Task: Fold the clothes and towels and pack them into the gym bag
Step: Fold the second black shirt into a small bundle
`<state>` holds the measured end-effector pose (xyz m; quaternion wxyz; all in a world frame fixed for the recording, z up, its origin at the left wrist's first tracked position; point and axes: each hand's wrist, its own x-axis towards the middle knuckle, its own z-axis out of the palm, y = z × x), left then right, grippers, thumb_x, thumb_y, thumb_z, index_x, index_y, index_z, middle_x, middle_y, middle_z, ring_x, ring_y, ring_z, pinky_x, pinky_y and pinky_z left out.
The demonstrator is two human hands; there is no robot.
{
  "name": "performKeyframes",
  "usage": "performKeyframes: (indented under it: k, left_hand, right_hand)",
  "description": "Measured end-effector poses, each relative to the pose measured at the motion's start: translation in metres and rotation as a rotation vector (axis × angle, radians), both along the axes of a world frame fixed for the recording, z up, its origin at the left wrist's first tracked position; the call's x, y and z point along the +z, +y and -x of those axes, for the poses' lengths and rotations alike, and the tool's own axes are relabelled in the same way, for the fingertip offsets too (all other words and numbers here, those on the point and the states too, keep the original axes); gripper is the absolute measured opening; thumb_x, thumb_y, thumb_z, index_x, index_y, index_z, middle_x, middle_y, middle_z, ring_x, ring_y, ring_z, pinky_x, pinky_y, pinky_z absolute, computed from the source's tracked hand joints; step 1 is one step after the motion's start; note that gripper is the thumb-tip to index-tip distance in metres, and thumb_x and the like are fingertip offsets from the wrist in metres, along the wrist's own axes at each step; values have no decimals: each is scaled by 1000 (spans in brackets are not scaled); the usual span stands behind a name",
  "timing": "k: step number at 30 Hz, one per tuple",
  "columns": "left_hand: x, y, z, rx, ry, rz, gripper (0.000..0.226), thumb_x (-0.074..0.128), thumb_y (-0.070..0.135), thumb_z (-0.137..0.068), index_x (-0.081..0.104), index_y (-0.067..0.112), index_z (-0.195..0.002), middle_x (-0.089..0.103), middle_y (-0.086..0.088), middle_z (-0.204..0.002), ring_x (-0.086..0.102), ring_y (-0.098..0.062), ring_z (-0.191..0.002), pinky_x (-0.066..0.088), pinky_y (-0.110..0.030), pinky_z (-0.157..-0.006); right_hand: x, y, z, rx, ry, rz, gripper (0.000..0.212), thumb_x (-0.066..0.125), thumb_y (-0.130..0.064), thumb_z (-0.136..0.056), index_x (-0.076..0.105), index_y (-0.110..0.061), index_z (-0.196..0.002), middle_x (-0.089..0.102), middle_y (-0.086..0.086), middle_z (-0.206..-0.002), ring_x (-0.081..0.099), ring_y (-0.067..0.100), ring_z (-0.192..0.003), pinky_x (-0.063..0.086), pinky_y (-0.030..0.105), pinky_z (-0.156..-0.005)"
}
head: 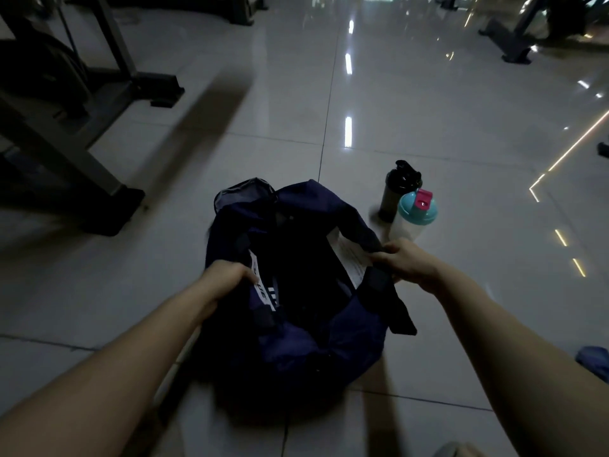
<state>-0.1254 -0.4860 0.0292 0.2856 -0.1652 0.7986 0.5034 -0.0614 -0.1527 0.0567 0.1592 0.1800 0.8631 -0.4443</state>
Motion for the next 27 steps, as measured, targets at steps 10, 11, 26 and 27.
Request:
performKeyframes:
  k: [10, 11, 26, 27]
  left_hand:
    - [50, 7, -12, -191, -8, -328, 8, 65, 10, -93, 59, 13, -96, 70, -14, -103, 68, -16, -72, 54, -23, -57]
    - [54, 13, -13, -181, -4, -374, 7, 63, 10, -95, 61, 12, -101, 73, -13, -102, 71, -15, -72, 55, -23, -55]
    - [32, 56, -19, 33, 113, 59, 15, 55, 7, -97, 61, -4, -104, 58, -15, -81, 55, -27, -67, 47, -34, -64]
    - [28, 54, -20, 7, 147, 179, 21, 56, 10, -96, 60, -4, -110, 59, -15, -85, 56, -28, -72, 49, -35, -68]
  right_hand:
    - [18, 6, -43, -169, 24, 141, 32, 63, -27, -97, 68, 0, -115, 65, 19, -107, 54, 26, -92, 47, 39, -81]
    - [22, 11, -48, -217, 64, 171, 27, 62, -26, -99, 69, -3, -112, 67, 18, -107, 58, 25, -93, 50, 40, -83]
    - [-36, 29, -130, -378, 110, -74, 40, 61, -32, -95, 59, -2, -69, 57, 10, -64, 56, 25, -62, 40, 36, -60]
    - [-38, 30, -130, -359, 82, -113, 43, 60, -36, -95, 59, 1, -72, 62, 13, -68, 62, 29, -66, 43, 38, -60]
